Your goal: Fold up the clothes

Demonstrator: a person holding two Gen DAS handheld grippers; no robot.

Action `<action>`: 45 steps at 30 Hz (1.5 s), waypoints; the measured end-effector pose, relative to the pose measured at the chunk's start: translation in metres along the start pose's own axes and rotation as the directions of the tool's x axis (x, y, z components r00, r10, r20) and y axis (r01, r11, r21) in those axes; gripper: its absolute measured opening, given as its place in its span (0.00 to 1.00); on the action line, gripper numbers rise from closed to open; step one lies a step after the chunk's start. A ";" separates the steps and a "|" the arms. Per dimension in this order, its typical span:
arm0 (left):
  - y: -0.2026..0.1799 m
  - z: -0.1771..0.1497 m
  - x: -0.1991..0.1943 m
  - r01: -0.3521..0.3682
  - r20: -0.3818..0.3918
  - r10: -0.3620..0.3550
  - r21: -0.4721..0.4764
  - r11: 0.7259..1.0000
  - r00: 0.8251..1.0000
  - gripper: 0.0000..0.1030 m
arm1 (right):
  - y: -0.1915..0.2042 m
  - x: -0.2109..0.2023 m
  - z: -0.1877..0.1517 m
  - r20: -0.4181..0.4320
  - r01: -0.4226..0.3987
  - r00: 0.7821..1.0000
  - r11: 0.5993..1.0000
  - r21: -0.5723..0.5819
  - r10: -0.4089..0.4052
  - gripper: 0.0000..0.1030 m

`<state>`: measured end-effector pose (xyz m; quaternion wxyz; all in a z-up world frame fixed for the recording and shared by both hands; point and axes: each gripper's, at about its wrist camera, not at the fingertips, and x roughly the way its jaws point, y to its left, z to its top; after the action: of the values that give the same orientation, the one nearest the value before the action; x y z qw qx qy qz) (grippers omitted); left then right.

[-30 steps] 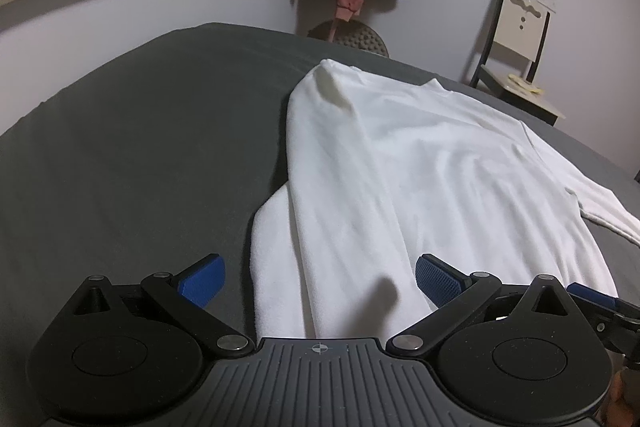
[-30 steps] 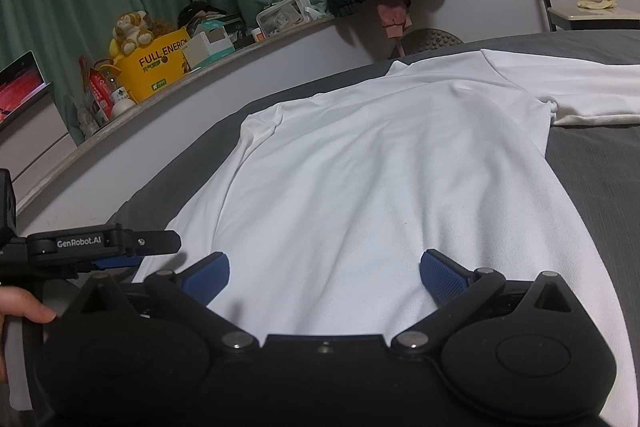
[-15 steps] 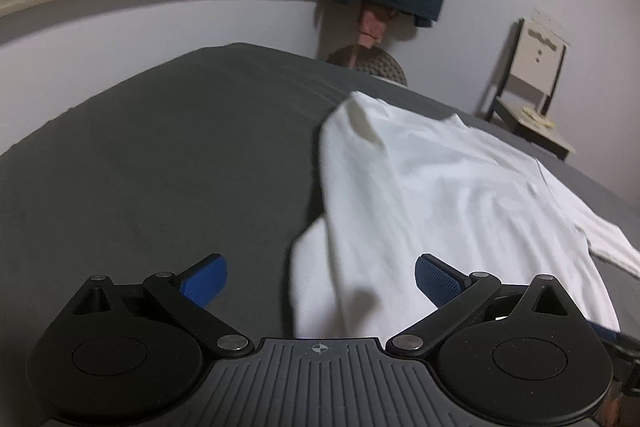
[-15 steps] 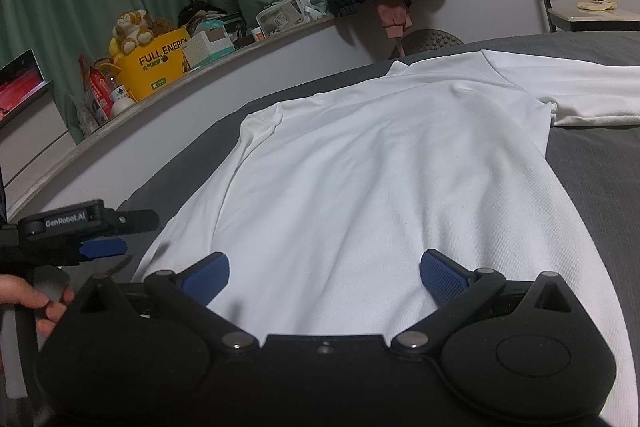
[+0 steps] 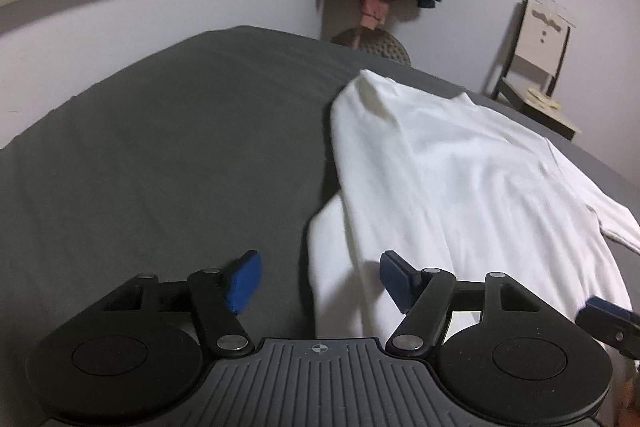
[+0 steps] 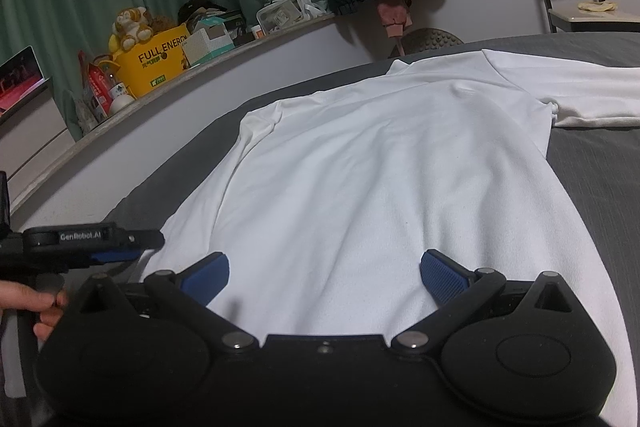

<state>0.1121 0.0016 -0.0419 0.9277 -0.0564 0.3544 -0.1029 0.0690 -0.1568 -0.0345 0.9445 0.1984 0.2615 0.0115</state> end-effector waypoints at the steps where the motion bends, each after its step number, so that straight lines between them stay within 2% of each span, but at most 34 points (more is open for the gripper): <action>1: -0.004 0.000 -0.003 0.003 0.007 -0.003 0.011 1.000 1.000 0.66 | 0.001 0.000 0.000 0.000 0.002 1.000 1.000 -0.002 -0.002 1.00; 5: -0.024 -0.003 -0.019 0.063 0.022 -0.066 0.099 0.993 0.998 0.66 | 0.007 -0.004 0.000 0.006 0.008 1.000 1.000 -0.016 -0.008 1.00; 8: -0.034 -0.006 -0.020 0.081 -0.003 -0.082 0.129 0.988 0.997 0.66 | 0.020 -0.010 -0.001 -0.026 -0.064 0.998 0.997 -0.038 0.063 0.98; 11: -0.041 -0.005 -0.021 0.107 -0.032 -0.104 0.127 0.986 0.994 0.67 | 0.039 -0.021 -0.004 -0.048 -0.107 0.994 0.990 -0.090 0.103 0.90; 12: -0.043 -0.004 -0.025 0.108 -0.031 -0.105 0.117 0.987 0.994 0.67 | 0.045 -0.029 -0.003 -0.053 -0.116 0.992 0.987 -0.107 0.111 0.84; 15: -0.045 0.004 -0.054 0.094 0.046 -0.098 0.071 0.993 0.994 0.67 | 0.056 -0.063 0.020 -0.001 -0.143 0.990 0.984 -0.108 0.144 0.82; 17: -0.042 0.013 -0.084 0.108 0.116 -0.107 0.002 0.994 0.987 0.76 | 0.056 -0.093 0.045 0.075 -0.172 0.981 0.981 -0.087 0.178 0.83; 18: -0.038 0.015 -0.101 0.137 0.145 -0.129 -0.046 0.989 0.981 0.83 | 0.054 -0.111 0.057 0.118 -0.174 0.976 0.982 -0.076 0.182 0.83; 21: -0.033 0.018 -0.151 0.245 0.208 -0.209 -0.165 0.955 0.956 0.84 | 0.048 -0.159 0.086 0.218 -0.144 0.965 0.989 -0.015 0.144 0.89; 23: -0.036 0.017 -0.186 0.293 0.242 -0.240 -0.212 0.932 0.940 0.84 | 0.045 -0.184 0.103 0.237 -0.139 0.964 0.989 0.059 0.121 0.90; 25: -0.041 0.015 -0.224 0.306 0.260 -0.240 -0.253 0.918 0.935 0.84 | 0.049 -0.200 0.119 0.235 -0.132 0.967 0.982 0.132 0.099 0.90; 27: -0.043 0.012 -0.263 0.293 0.262 -0.223 -0.270 0.917 0.939 0.84 | 0.058 -0.197 0.127 0.180 -0.150 0.976 0.980 0.135 0.124 0.97; 30: -0.052 0.008 -0.320 0.247 0.292 -0.179 -0.216 0.944 0.939 0.86 | 0.077 -0.181 0.132 0.068 -0.191 0.980 0.977 0.095 0.185 0.99; 32: -0.055 0.003 -0.355 0.180 0.306 -0.123 -0.168 0.969 0.944 0.96 | 0.087 -0.157 0.109 -0.022 -0.194 0.980 0.977 0.086 0.196 0.95; 34: -0.058 -0.005 -0.383 0.097 0.324 -0.050 -0.129 0.987 0.945 0.98 | 0.089 -0.136 0.074 -0.098 -0.202 0.973 0.975 0.093 0.211 0.79; 35: -0.058 -0.010 -0.390 0.051 0.329 -0.013 -0.106 0.993 0.944 0.98 | 0.090 -0.127 0.055 -0.132 -0.208 0.966 0.973 0.098 0.220 0.77; 37: -0.054 -0.023 -0.396 -0.045 0.319 0.064 -0.067 0.997 0.946 0.98 | 0.092 -0.110 0.016 -0.212 -0.215 0.950 0.973 0.085 0.228 0.66; 39: -0.046 -0.036 -0.387 -0.130 0.268 0.138 -0.048 0.990 0.953 0.98 | 0.106 -0.098 -0.010 -0.304 -0.213 0.932 0.977 -0.016 0.198 0.59; 40: -0.043 -0.043 -0.380 -0.154 0.237 0.160 -0.045 0.987 0.958 0.98 | 0.113 -0.095 -0.019 -0.312 -0.208 0.934 0.975 -0.077 0.175 0.59; 42: -0.036 -0.056 -0.368 -0.173 0.184 0.179 -0.047 0.984 0.966 0.98 | 0.121 -0.093 -0.030 -0.297 -0.190 0.944 0.971 -0.143 0.141 0.59; 45: -0.030 -0.065 -0.353 -0.157 0.164 0.168 -0.080 0.984 0.972 0.98 | 0.119 -0.084 -0.041 -0.338 -0.205 0.927 0.975 -0.088 0.164 0.58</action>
<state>-0.1929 0.0517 0.1433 0.9574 -0.0669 0.2808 -0.0095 -0.0147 -0.0427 0.0194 0.8926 0.1596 0.3944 0.1492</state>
